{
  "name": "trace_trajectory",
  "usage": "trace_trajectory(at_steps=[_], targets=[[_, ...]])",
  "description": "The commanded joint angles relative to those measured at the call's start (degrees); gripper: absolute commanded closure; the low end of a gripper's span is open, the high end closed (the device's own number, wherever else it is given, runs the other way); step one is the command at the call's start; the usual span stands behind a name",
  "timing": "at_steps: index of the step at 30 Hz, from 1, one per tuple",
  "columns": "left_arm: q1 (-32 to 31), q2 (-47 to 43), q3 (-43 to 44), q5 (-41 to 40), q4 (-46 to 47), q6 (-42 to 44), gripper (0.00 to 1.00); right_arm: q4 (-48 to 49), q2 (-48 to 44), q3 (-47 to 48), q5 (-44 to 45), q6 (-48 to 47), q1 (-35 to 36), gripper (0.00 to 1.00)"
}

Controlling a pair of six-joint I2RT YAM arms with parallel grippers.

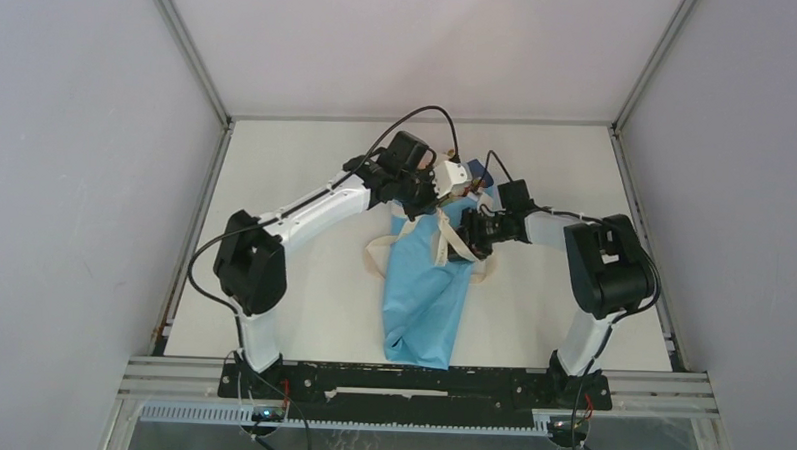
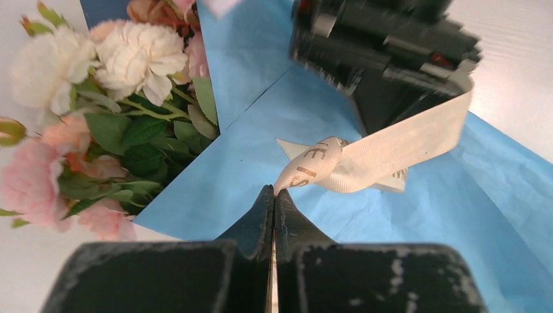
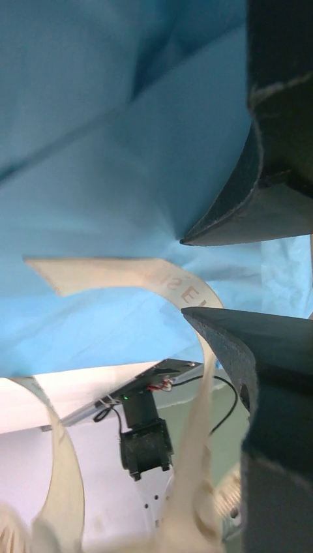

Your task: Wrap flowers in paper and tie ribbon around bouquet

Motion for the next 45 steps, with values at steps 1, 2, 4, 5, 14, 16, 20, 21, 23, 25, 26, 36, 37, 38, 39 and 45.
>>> trace_trajectory(at_steps=[1,2,4,5,14,16,20,21,23,25,26,36,37,38,39,45], targets=[[0.98,3.18,-1.14,-3.38,6.72,-10.94,1.00,-1.11,-4.08,0.26,6.07,1.35,-4.30,0.51],[1.26,4.13,-1.11,-3.62,6.86,-12.03,1.00,-1.62,-4.03,0.60,8.05,2.01,-4.93,0.51],[1.56,5.84,-1.43,-4.96,7.71,-13.93,1.00,-2.42,-3.95,1.35,10.34,2.71,-5.96,0.50],[1.60,6.58,-1.61,-5.51,8.15,-14.49,1.00,-2.68,-3.99,1.64,11.67,3.22,-6.30,0.50],[2.32,7.78,-5.92,-7.18,11.20,-16.32,1.00,-8.07,-10.72,2.97,34.28,8.05,-10.30,0.48],[2.32,7.29,-7.20,-7.50,12.16,-16.31,1.00,-9.55,-12.88,3.08,41.25,8.38,-10.27,0.47],[2.31,7.03,-8.48,-7.34,12.97,-16.70,1.00,-12.02,-17.11,3.20,55.17,7.59,-8.53,0.43],[2.31,7.07,-8.71,-7.42,13.13,-16.82,1.00,-13.00,-17.85,3.36,57.76,7.87,-8.26,0.43],[2.22,7.11,-8.83,-7.22,13.29,-17.04,1.00,-13.76,-19.72,3.32,59.63,7.99,-7.82,0.43],[2.25,7.04,-9.02,-7.02,13.49,-17.29,1.00,-12.69,-22.83,2.72,58.72,6.90,-4.51,0.47],[2.29,6.93,-9.20,-6.92,13.56,-17.38,1.00,-11.55,-24.85,2.24,57.72,6.69,-2.28,0.49],[2.22,6.25,-10.17,-6.14,14.41,-17.98,1.00,3.99,-24.61,-6.69,46.09,19.60,10.34,0.45],[2.21,6.13,-10.27,-6.20,14.35,-17.99,1.00,4.33,-22.69,-6.05,45.21,19.27,10.93,0.45],[2.20,6.07,-10.32,-6.28,14.33,-17.96,1.00,3.60,-20.86,-4.86,45.48,18.64,11.48,0.45],[2.19,6.00,-10.37,-6.22,14.32,-18.04,1.00,2.39,-19.08,-3.65,46.05,17.92,11.91,0.45],[2.23,4.88,-10.74,-6.21,14.33,-18.05,1.00,-1.04,-14.60,-2.45,49.19,16.37,12.45,0.53]])
